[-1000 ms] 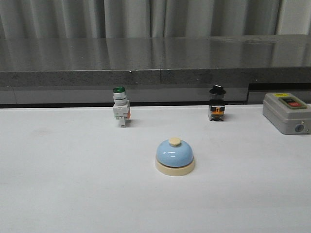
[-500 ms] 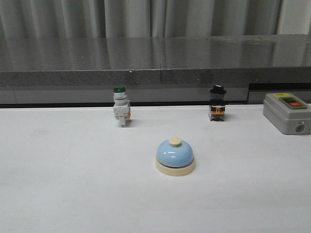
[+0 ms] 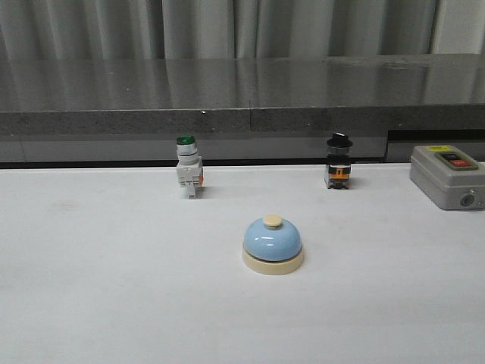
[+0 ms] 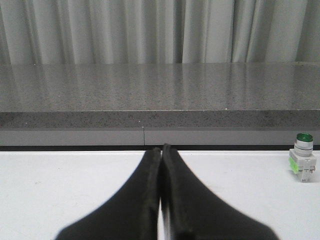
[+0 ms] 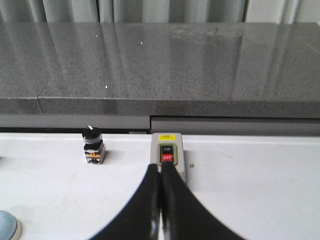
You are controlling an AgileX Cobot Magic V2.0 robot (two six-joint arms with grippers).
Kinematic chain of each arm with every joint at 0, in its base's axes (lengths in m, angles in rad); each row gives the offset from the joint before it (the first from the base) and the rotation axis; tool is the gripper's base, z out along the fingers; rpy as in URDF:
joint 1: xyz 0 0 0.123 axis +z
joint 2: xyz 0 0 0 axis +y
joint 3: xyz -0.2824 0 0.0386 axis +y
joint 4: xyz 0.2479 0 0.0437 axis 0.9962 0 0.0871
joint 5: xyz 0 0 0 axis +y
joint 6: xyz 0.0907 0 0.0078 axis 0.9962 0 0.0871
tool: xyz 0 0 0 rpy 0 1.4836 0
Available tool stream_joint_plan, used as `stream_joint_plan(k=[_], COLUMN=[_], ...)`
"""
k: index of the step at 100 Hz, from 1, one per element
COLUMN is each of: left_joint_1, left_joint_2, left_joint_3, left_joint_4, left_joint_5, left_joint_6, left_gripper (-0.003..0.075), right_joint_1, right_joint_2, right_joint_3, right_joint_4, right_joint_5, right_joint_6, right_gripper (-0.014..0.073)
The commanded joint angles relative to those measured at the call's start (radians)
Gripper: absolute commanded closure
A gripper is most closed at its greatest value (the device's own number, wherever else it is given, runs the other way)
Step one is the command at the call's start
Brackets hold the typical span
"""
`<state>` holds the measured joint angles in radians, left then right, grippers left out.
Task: Place and press bell with both arms
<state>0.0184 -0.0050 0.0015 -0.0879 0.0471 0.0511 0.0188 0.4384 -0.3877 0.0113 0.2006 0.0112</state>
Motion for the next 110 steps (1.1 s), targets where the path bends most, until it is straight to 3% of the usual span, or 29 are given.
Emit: stream_joint_plan(k=[1,21,57,80,110], left_joint_1=[0.001,0.001,0.001,0.001,0.001], left_joint_2=[-0.03,-0.03,-0.03,-0.03,-0.03], left_joint_3=[0.041,0.041,0.041,0.041,0.041], left_joint_4=[-0.001,-0.001,-0.001,-0.001,-0.001], left_joint_5=[-0.076,-0.076,-0.076,-0.076,-0.076], left_joint_6=[-0.01,-0.01,-0.01,-0.01,-0.01], left_gripper=[0.0741,0.0741,0.0741,0.0741,0.0741], right_joint_1=[-0.004,0.038,0.293,0.433,0.531], right_joint_2=[0.108,0.362,0.76,0.982,1.216], right_joint_3=[-0.113,-0.331,-0.678,-0.842,-1.004], right_joint_4=[-0.011,-0.011,0.024,0.04,0.057], right_joint_5=[-0.03,0.128,0.353,0.474,0.608], right_joint_6=[-0.011,-0.011,-0.011,-0.011,-0.011], right_gripper=[0.0654,0.0654,0.0654,0.0654,0.0654])
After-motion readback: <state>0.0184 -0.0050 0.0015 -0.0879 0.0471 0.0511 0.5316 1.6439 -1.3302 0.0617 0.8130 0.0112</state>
